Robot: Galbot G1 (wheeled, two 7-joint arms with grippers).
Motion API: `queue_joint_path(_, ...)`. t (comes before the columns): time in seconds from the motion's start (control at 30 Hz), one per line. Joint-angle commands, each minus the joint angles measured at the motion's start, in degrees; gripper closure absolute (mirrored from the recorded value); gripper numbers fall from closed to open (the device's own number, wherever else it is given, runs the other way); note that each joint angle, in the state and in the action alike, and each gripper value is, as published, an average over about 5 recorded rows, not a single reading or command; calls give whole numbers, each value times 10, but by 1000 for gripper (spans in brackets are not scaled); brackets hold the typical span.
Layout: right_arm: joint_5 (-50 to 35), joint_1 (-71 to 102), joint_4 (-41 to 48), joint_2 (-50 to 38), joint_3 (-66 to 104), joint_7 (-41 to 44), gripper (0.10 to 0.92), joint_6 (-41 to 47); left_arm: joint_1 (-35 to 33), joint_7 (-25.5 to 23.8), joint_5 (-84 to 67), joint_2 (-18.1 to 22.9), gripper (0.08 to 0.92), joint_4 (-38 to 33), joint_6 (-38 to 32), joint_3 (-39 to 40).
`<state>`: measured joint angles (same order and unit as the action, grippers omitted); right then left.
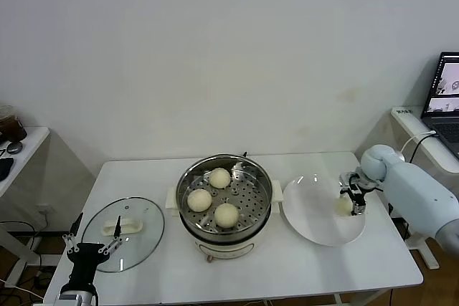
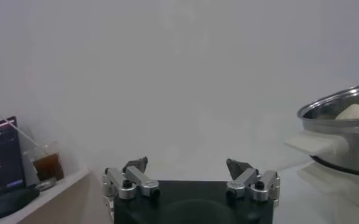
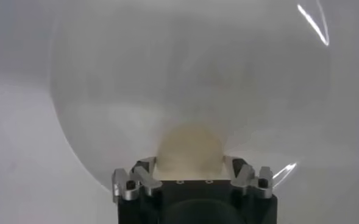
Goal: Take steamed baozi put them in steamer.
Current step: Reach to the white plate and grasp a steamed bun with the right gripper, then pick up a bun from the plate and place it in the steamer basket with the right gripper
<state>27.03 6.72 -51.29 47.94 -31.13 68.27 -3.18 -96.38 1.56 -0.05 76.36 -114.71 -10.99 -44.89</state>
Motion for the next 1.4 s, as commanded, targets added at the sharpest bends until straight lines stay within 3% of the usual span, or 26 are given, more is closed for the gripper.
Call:
queue_joint_path(0.03, 26, 10, 14, 14, 15, 1, 431, 7, 0, 0, 0, 0, 177, -2, 0, 0)
queue_joint_path(0.3, -44, -30, -47, -21, -28, 9, 568, 29, 0, 0, 0, -2, 177, -6, 0, 1)
queue_joint_path(0.63, -260, -293, -208, -92, -235, 29, 565, 115, 13, -2, 1, -6, 177, -6, 4, 20)
queue_joint_path(0.9, -451, -523, -332, -33, -438, -27, 558, 228, 21, -3, -3, -15, 177, -5, 5, 25)
queue_joint_path(1.17, -606, -504, -435, 43, -456, -121, 558, 386, 19, -3, -5, -18, 177, -7, 4, 21)
queue_joint_path(1.4, -609, -452, -416, 108, -450, -147, 558, 434, 14, -3, -5, -18, 177, -12, 4, 10)
